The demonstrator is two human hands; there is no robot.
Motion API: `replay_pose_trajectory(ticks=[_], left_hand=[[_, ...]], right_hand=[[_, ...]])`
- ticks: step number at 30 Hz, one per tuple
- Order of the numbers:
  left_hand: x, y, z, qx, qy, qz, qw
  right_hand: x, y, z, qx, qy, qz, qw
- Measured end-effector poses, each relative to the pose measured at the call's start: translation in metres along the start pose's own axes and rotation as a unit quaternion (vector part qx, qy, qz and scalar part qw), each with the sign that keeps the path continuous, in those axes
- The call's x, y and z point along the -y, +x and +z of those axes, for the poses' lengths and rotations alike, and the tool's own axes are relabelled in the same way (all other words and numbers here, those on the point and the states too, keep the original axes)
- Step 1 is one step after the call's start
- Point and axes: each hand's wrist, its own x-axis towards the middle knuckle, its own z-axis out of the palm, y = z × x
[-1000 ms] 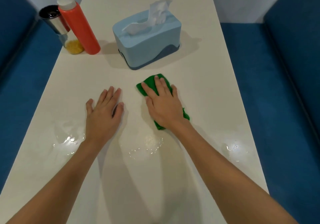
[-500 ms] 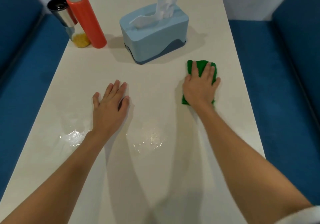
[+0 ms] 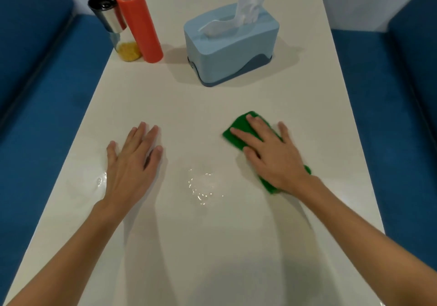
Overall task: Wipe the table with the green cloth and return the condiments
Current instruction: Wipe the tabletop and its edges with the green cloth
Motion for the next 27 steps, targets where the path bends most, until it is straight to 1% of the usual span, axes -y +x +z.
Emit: replay_pose_trajectory(ticks=[2,4,7,8,9,10,14,17,19,20,22,24,27], left_hand=[[0.001,-0.002,0.002,-0.003,-0.01,0.0,1.0],[0.0,-0.001,0.004,-0.013,-0.007,0.001,1.0],[0.0,0.0,0.004,-0.021,-0.007,0.0,1.0],[0.001,0.0,0.004,-0.022,-0.007,-0.001,1.0],[0.001,0.0,0.004,-0.022,-0.008,-0.001,1.0],[0.001,0.0,0.005,-0.023,-0.009,-0.001,1.0],[0.002,0.0,0.004,-0.02,-0.021,-0.005,1.0],[0.002,-0.002,0.002,-0.013,-0.027,-0.003,1.0],[0.002,-0.002,0.001,-0.01,-0.032,-0.004,0.999],[0.002,-0.002,0.001,-0.011,-0.034,-0.004,0.999],[0.002,-0.003,0.001,-0.013,-0.036,-0.003,0.999],[0.002,-0.002,0.003,-0.018,-0.032,-0.004,0.999],[0.002,-0.001,0.005,-0.021,-0.024,-0.008,0.999]], right_hand=[[-0.009,0.017,-0.004,-0.022,-0.002,0.055,0.998],[-0.002,0.04,0.0,-0.045,-0.003,0.104,0.994],[0.031,0.07,0.013,-0.06,-0.008,0.195,0.979],[0.046,0.077,0.017,-0.064,-0.008,0.209,0.976],[0.062,0.082,0.021,-0.066,-0.008,0.204,0.977],[0.077,0.084,0.025,-0.066,-0.009,0.182,0.981],[0.117,0.06,0.037,-0.039,-0.004,0.035,0.999],[0.112,0.019,0.036,0.009,-0.001,-0.063,0.998],[0.088,-0.003,0.027,0.025,-0.002,-0.103,0.994],[0.073,-0.009,0.021,0.03,-0.005,-0.105,0.994],[0.045,-0.009,0.01,0.034,-0.014,-0.073,0.997],[0.027,0.007,0.005,0.017,-0.019,-0.01,1.0],[0.034,0.044,0.006,-0.012,-0.016,0.069,0.997]])
